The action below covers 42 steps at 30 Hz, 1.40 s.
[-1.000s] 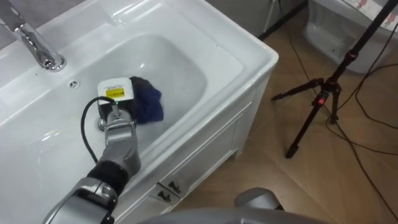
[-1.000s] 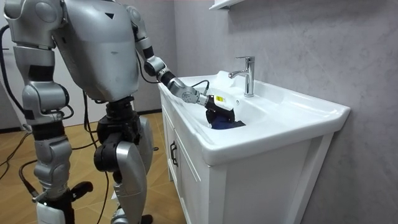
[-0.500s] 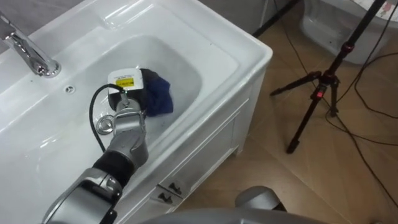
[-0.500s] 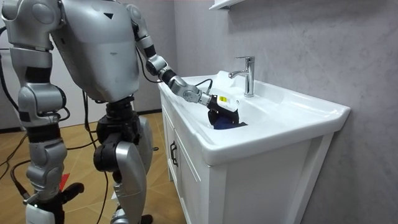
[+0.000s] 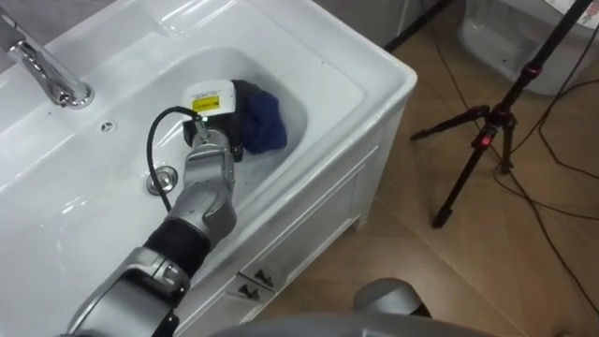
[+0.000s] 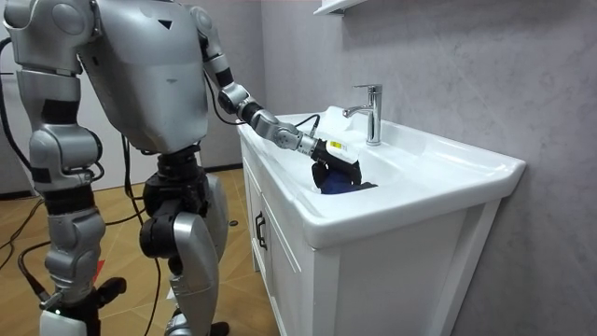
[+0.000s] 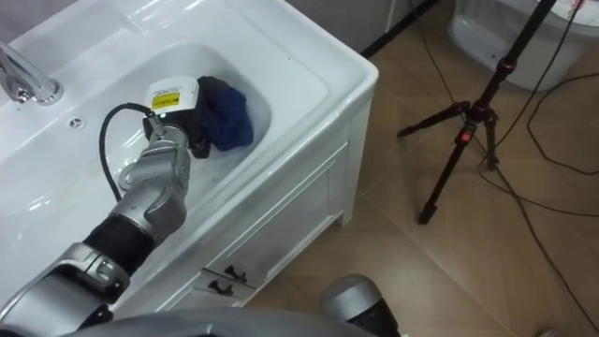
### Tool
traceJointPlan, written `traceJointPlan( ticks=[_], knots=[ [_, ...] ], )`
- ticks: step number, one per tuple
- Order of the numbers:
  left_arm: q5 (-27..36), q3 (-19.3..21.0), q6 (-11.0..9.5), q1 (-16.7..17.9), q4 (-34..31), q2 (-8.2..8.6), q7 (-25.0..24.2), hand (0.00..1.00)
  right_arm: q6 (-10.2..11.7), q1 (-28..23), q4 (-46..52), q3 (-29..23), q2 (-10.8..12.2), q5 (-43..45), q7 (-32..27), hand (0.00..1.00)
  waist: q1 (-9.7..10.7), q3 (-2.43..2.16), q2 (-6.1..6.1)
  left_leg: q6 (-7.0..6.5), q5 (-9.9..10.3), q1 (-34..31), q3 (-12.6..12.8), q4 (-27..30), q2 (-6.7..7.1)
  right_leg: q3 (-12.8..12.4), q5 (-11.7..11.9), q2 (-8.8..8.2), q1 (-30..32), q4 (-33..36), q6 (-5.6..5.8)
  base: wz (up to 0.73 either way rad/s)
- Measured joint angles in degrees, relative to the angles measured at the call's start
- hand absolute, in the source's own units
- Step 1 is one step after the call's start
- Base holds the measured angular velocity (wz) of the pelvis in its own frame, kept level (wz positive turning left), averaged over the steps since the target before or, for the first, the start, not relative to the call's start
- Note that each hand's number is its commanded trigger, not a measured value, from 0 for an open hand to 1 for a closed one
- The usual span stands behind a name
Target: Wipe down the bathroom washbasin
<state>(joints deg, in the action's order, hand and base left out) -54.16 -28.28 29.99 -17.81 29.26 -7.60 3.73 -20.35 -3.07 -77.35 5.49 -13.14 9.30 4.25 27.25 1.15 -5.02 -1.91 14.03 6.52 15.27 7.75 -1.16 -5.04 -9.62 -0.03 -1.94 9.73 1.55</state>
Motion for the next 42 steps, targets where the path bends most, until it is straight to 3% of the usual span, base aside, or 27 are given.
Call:
traceJointPlan(
  ticks=[11, 13, 20, 22, 25, 27, 29, 34, 37, 42],
  knots=[
    [-0.78, -0.05, -0.46, -0.19, -0.84, 0.11, -1.69, 1.0, -0.23, -0.28, 1.46, 0.04, 0.55, 0.12, -0.41, 0.0, -1.7, 0.34, 0.8, 0.01, 0.0, 0.46, 0.26, 0.01, 0.02, -0.39, 0.01, 0.06, -0.13, 0.04, 0.0, -0.01],
    [-1.3, -0.02, -0.75, -0.18, 0.05, 0.34, -1.68, 1.0, -0.24, -0.61, 1.56, 0.03, 0.67, 0.13, -0.33, 0.0, -2.81, 0.44, 1.1, 0.01, 0.0, 1.02, 1.07, -0.02, -0.01, -0.96, 0.02, 0.23, -0.36, 0.02, -0.01, -0.19],
    [-2.91, 2.74, -4.79, 0.54, 5.17, 0.51, 1.42, 1.0, -0.31, -2.68, 4.34, -0.58, 0.82, 1.06, -0.35, 0.0, -4.37, 0.3, 1.78, 0.02, 0.01, 1.35, 1.87, -0.14, 0.13, -1.79, 0.02, 0.49, -0.64, -0.09, -0.02, -0.06],
    [-2.98, 5.18, -6.18, 2.89, 5.78, 0.43, 3.37, 1.0, -0.25, -3.99, 7.02, -2.23, 0.95, 1.97, -0.44, 0.0, -4.42, 0.23, 2.1, 0.04, 0.01, 2.08, 1.88, -0.32, 0.22, -2.4, 0.03, 0.76, -1.12, -0.05, -0.05, -0.08],
    [-3.3, 7.67, -8.41, 4.45, 8.37, 0.47, 5.5, 1.0, -0.23, -4.48, 7.57, -3.16, 1.47, 2.24, -0.48, 0.0, -6.07, -0.18, 2.4, 0.09, 0.03, 2.52, 1.91, -0.31, 0.08, -2.77, 0.14, 0.98, -1.29, 0.08, -0.22, -0.11],
    [-4.31, 10.06, -9.67, 6.26, 9.48, 0.47, 6.78, 1.0, -0.21, -5.49, 8.04, -4.64, 2.39, 2.3, -0.45, 0.0, -7.42, -0.77, 2.88, 0.23, -0.05, 2.67, 1.83, -0.3, -0.06, -2.65, 0.22, 1.09, -1.44, 0.0, -0.36, 0.0],
    [-6.37, 11.49, -10.26, 7.67, 10.77, 0.33, 7.48, 1.0, -0.18, -5.71, 8.25, -4.97, 2.46, 2.51, -0.4, 0.0, -8.26, -0.94, 3.02, 0.27, -0.05, 3.29, 1.66, -0.32, -0.07, -2.46, 0.19, 1.1, -2.29, -0.12, -0.43, 0.05],
    [-11.47, 13.74, -10.54, 10.14, 13.64, -0.8, 10.37, 1.0, -0.22, -5.67, 8.17, -6.88, 2.56, 5.19, -0.48, 0.0, -10.93, -1.05, 2.97, 0.35, -0.05, 3.95, 0.77, -0.28, -0.07, -1.98, 0.18, 1.11, -3.1, 0.03, -0.48, 0.07],
    [-13.67, 15.61, -10.51, 11.94, 13.79, -1.98, 11.27, 1.0, -0.26, -5.64, 8.57, -7.47, 2.7, 6.0, -0.76, 0.0, -11.76, -1.21, 2.95, 0.42, -0.09, 3.66, -1.29, -0.29, 0.03, -0.59, 0.23, 0.95, -3.59, -0.12, -0.56, 0.23],
    [-19.76, 19.57, -10.51, 13.1, 16.73, -4.83, 12.16, 1.0, 0.53, -4.7, 8.12, -10.24, 2.55, 6.49, -1.65, 0.0, -13.67, -1.73, 2.09, 0.88, -0.52, 3.03, -3.22, 0.01, -0.02, 1.45, 0.2, 0.82, -3.72, -0.21, -0.88, 0.18]
  ],
)
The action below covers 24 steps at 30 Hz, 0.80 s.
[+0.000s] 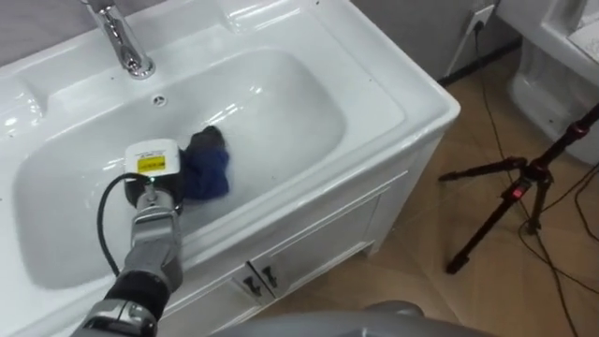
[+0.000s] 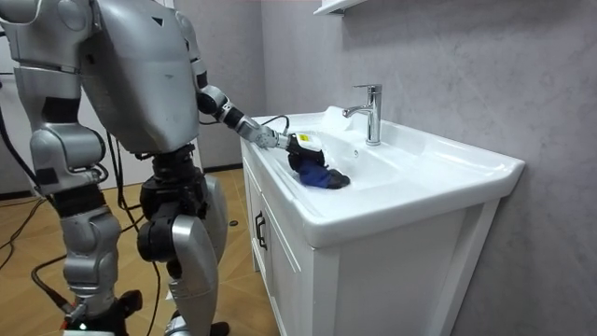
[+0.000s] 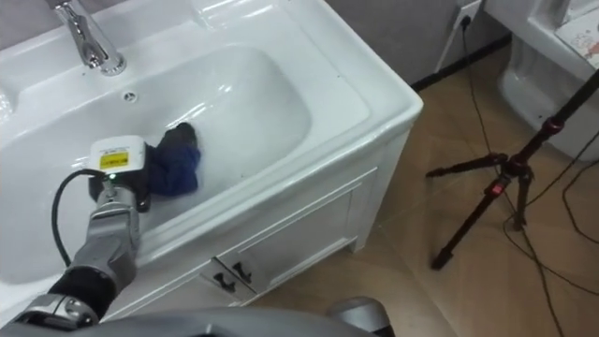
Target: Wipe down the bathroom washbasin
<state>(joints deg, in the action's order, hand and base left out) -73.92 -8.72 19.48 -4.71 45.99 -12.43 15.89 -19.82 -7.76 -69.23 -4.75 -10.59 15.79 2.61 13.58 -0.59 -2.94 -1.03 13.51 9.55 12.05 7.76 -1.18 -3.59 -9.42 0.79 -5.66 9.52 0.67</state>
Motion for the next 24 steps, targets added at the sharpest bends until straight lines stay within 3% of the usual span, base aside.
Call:
traceJointPlan(
  ticks=[2, 6, 10, 16, 18, 24],
  knots=[
    [-0.06, 0.01, 0.0, 0.96, 0.52, -1.19, 1.09, 1.0, 0.49, 0.4, -0.08, 0.02, -0.36, -0.01, -0.33, 0.0, -0.39, -0.29, -0.66, 0.09, -0.11, -0.09, -0.83, 0.03, -0.06, 1.06, -0.01, -0.06, -0.1, 0.0, -0.04, 0.17],
    [-0.51, 0.04, -0.01, 1.4, 1.9, -3.11, 2.35, 1.0, 2.54, 1.19, -0.69, -0.31, -0.85, 0.23, -1.09, 0.0, -2.35, -0.19, -2.0, 0.29, -0.39, -0.04, -1.94, 0.0, -0.15, 2.97, -0.02, -0.12, -0.5, 0.05, -0.08, 0.11],
    [-2.23, 0.67, -0.05, 1.85, 2.56, -3.53, 2.9, 1.0, 3.74, 2.37, -1.14, -1.86, -2.05, 0.73, -2.44, 0.0, -3.0, -0.17, -3.77, 0.31, -0.41, -0.32, -2.94, 0.08, -0.13, 5.58, -0.1, -0.39, -0.45, 0.02, -0.22, 0.1],
    [-2.07, 1.47, -1.15, 2.5, 2.68, -4.75, 4.42, 1.0, 4.08, 3.56, -3.36, -2.77, -2.24, 0.75, -3.54, 0.0, -3.24, -0.21, -4.36, 0.71, -0.95, -1.33, -3.68, 0.08, -0.01, 6.95, -0.76, -0.7, 0.26, -0.04, -1.22, 0.06],
    [-2.06, 1.68, -1.65, 2.91, 2.63, -4.82, 5.29, 1.0, 4.3, 3.56, -3.17, -2.76, -2.73, 0.75, -4.49, 0.0, -3.34, -0.19, -5.05, 0.78, -1.05, -1.89, -4.53, 0.09, 0.0, 7.42, -0.83, -0.7, 0.65, -0.09, -1.33, 0.07],
    [-2.11, 2.44, -3.54, 2.96, 1.52, -4.83, 6.81, 1.0, 5.91, 3.24, -2.98, -3.92, -3.08, 0.73, -5.49, 0.0, -5.97, -0.29, -6.14, 1.03, -1.26, -2.39, -7.52, 0.07, -0.1, 9.05, -0.96, -0.61, 0.83, -0.08, -1.56, 0.07]
  ],
)
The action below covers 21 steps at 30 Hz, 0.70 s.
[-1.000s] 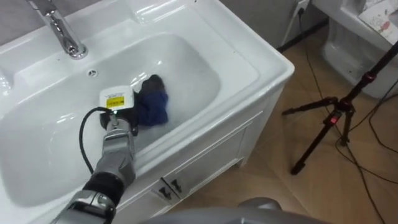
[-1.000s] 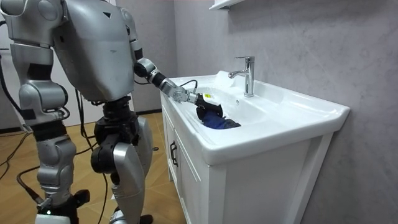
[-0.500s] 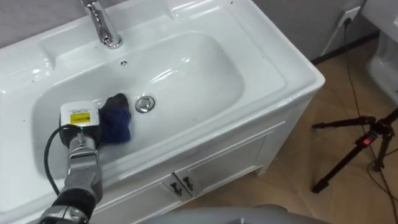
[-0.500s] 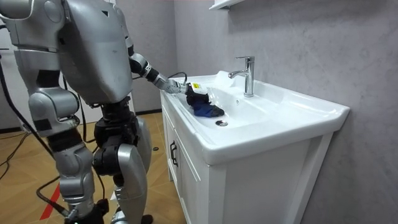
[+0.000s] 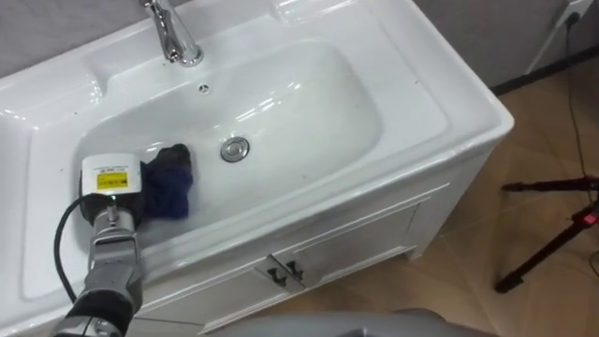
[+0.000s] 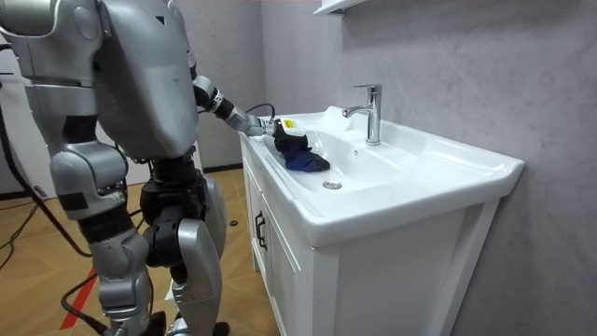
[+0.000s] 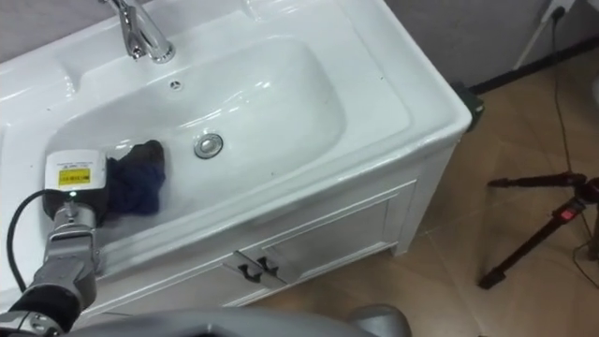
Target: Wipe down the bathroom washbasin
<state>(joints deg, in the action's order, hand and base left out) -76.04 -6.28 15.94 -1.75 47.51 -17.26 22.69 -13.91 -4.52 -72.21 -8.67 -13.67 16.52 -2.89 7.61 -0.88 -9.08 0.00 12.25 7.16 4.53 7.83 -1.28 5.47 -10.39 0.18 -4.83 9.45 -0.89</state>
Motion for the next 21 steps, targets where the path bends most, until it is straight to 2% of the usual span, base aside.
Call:
traceJointPlan(
  ticks=[3, 7, 13, 21],
  knots=[
    [0.24, 1.71, -1.13, 0.23, -1.34, -0.17, 0.57, 1.0, 0.92, 0.14, -0.02, -1.3, 0.0, -0.4, 0.06, 0.0, -0.28, -0.06, -0.27, 0.24, -0.15, -0.34, -2.05, 0.0, -0.02, 1.58, 0.0, 0.0, -0.09, 0.08, -0.01, 0.23],
    [0.33, 1.75, -2.75, 0.1, -2.1, -1.22, 2.19, 1.0, 2.09, -0.15, -0.09, -2.07, -0.02, -0.77, -0.1, 0.0, -1.49, -0.12, -0.77, 0.33, -0.22, -0.59, -2.39, 0.02, -0.08, 2.57, 0.0, -0.05, -0.03, 0.13, -0.02, 0.07],
    [0.51, 4.12, -3.29, 1.46, -4.47, -1.48, 4.54, 1.0, 2.03, -0.76, -0.72, -3.89, 0.14, -0.75, -0.35, 0.0, -1.86, -0.1, -0.85, 0.3, -0.32, -0.78, -3.05, 0.08, 0.12, 2.89, 0.0, -0.23, -0.04, 0.21, -0.02, 0.04],
    [1.35, 4.85, -3.45, 1.26, -4.49, -1.58, 4.19, 1.0, 2.04, -1.34, -1.78, -3.61, 0.24, -1.34, -0.06, 0.0, -1.41, 0.1, -0.31, 0.3, -0.33, -1.53, -3.38, 1.39, 0.27, 2.75, -0.24, -0.29, -0.08, 0.13, -0.43, 0.0]
  ],
)
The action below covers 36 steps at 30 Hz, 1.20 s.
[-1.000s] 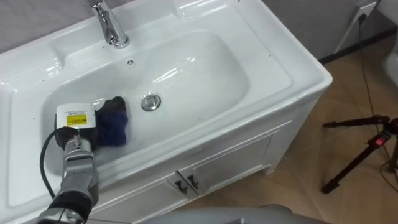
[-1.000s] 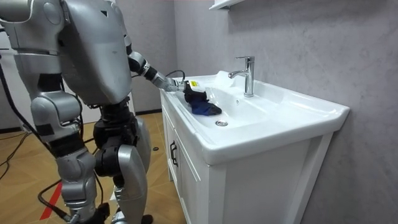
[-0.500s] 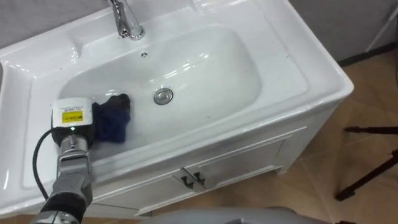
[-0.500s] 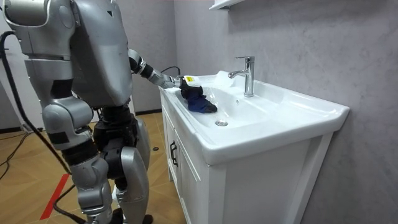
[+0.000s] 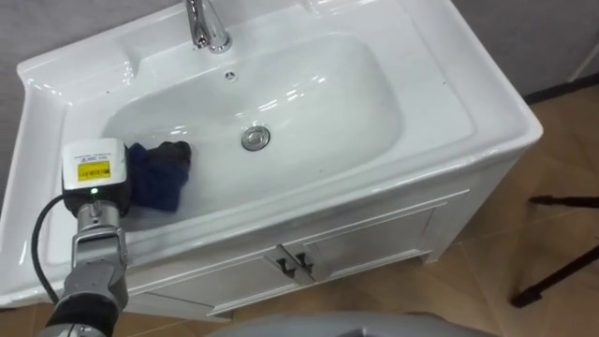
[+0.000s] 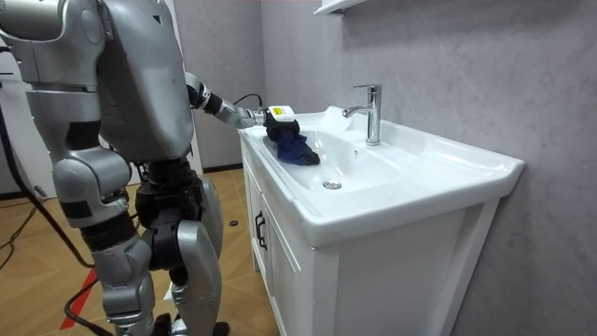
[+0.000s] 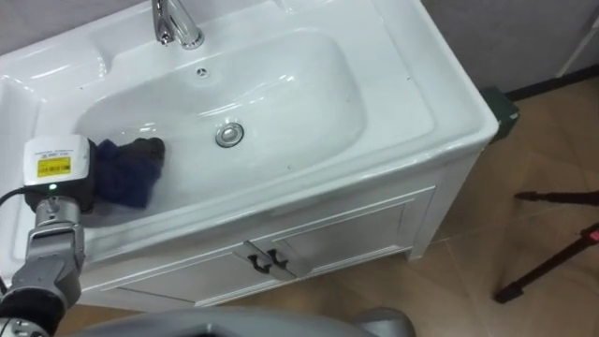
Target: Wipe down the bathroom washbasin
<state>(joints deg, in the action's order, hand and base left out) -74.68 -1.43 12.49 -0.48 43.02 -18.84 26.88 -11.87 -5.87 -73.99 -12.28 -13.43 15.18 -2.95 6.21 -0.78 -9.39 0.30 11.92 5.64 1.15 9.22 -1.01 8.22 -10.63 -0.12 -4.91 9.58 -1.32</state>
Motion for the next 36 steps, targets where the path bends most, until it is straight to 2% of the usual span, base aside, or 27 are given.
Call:
traceJointPlan(
  ticks=[5, 7, 9, 11, 15, 17, 20, 26, 28, 30, 33, 36],
  knots=[
    [0.69, 0.0, 0.01, 0.14, -0.16, 0.0, -0.6, 1.0, 0.43, -0.06, -0.34, 1.01, 0.03, -3.76, 0.58, 0.0, 0.85, 0.18, 0.77, 0.02, -0.01, 0.03, -0.05, 0.02, 0.0, 0.46, -0.18, 0.0, -0.07, -0.01, -0.14, 0.05],
    [0.68, -0.01, 0.05, 0.25, -0.3, 0.01, -1.25, 1.0, 0.53, 0.19, -0.14, 1.12, 0.01, -3.83, 0.61, 0.0, 1.49, 0.4, 1.12, 0.02, -0.01, -0.01, -0.05, 0.03, -0.01, 0.43, -0.22, 0.01, -0.08, -0.01, -0.15, 0.0],
    [0.68, -0.09, 0.09, 0.02, -0.4, 0.1, -2.21, 1.0, 0.54, 0.68, -0.16, 2.45, -0.01, -3.82, 0.72, 0.0, 1.77, 0.65, 1.76, 0.03, -0.02, -0.02, -0.01, -0.04, -0.04, 0.1, -0.21, 0.07, -0.07, 0.04, -0.16, -0.02],
    [0.68, -0.12, 0.15, -0.13, -0.48, 0.24, -2.38, 1.0, 0.55, 0.77, -0.21, 3.25, 0.0, -4.27, 0.95, 0.0, 1.84, 0.66, 2.44, 0.03, -0.02, 0.01, 0.17, -0.08, -0.05, -0.24, -0.21, 0.09, -0.06, 0.01, -0.16, -0.02],
    [0.47, -0.68, 1.28, -0.47, -1.31, 1.18, -3.92, 1.0, 1.05, 0.21, -0.27, 4.82, 0.32, -5.71, 1.07, 0.0, 1.92, 0.71, 3.7, 0.03, -0.02, 0.42, 0.43, -0.33, -0.06, -0.21, -0.21, 0.06, -0.21, 0.0, -0.15, -0.02],
    [0.35, -0.93, 1.73, -0.62, -1.49, 1.48, -4.92, 1.0, 1.1, 0.47, -0.27, 4.87, 0.43, -5.79, 1.06, 0.0, 2.14, 0.78, 3.88, 0.03, -0.02, 0.99, 0.6, -0.63, -0.04, -0.3, -0.26, 0.04, -0.18, -0.01, -0.08, -0.02],
    [0.66, -2.12, 3.52, -1.62, -1.06, 2.03, -6.56, 1.0, 1.1, 0.61, -0.35, 6.21, 0.78, -5.7, 1.19, 0.0, 3.11, 0.85, 4.17, 0.03, -0.02, 1.05, 0.67, -0.7, 0.06, -0.32, -0.4, -0.09, -0.67, -0.02, 0.09, 0.05],
    [3.39, -2.78, 6.12, -3.76, -0.55, 5.56, -10.32, 1.0, 0.19, 0.11, 0.24, 9.4, 1.51, -6.64, 1.23, 0.0, 3.12, 0.85, 5.48, 0.03, -0.02, 2.11, 1.99, -0.75, 0.25, -1.79, -0.58, -0.19, -0.94, 0.14, 0.37, -0.09],
    [4.92, -3.32, 6.36, -4.77, 1.0, 6.57, -10.17, 1.0, -0.17, 0.16, 0.19, 10.04, 1.94, -6.61, 1.05, 0.0, 3.12, 0.91, 6.21, 0.02, -0.02, 2.47, 2.07, -0.88, 0.35, -2.06, -0.6, -0.25, -1.11, 0.2, 0.42, -0.08],
    [6.76, -3.88, 6.9, -5.09, 1.23, 7.39, -9.15, 1.0, -0.28, 0.54, 0.01, 10.02, 3.01, -6.55, 1.08, 0.0, 4.31, 0.89, 7.46, 0.02, -0.02, 2.87, 2.25, -1.12, 0.44, -2.27, -0.65, -0.31, -1.49, -0.05, 0.5, -0.05],
    [9.61, -5.17, 7.52, -5.78, 1.08, 9.03, -7.85, 1.0, -0.87, 0.96, -0.14, 11.63, 3.4, -6.87, 1.08, 0.0, 4.51, 0.84, 7.86, 0.02, -0.02, 3.16, 4.79, -1.53, 0.54, -3.14, -0.69, -0.5, -1.18, 0.1, 0.72, -0.13],
    [11.83, -6.93, 7.52, -5.98, 0.58, 9.32, -7.65, 1.0, -1.36, 0.82, -0.15, 14.05, 4.08, -7.4, 1.15, 0.0, 4.72, 0.84, 8.37, 0.02, -0.02, 3.28, 5.35, -1.67, 0.65, -3.76, -0.69, -0.55, -1.37, 0.17, 0.87, -0.1]
  ],
)
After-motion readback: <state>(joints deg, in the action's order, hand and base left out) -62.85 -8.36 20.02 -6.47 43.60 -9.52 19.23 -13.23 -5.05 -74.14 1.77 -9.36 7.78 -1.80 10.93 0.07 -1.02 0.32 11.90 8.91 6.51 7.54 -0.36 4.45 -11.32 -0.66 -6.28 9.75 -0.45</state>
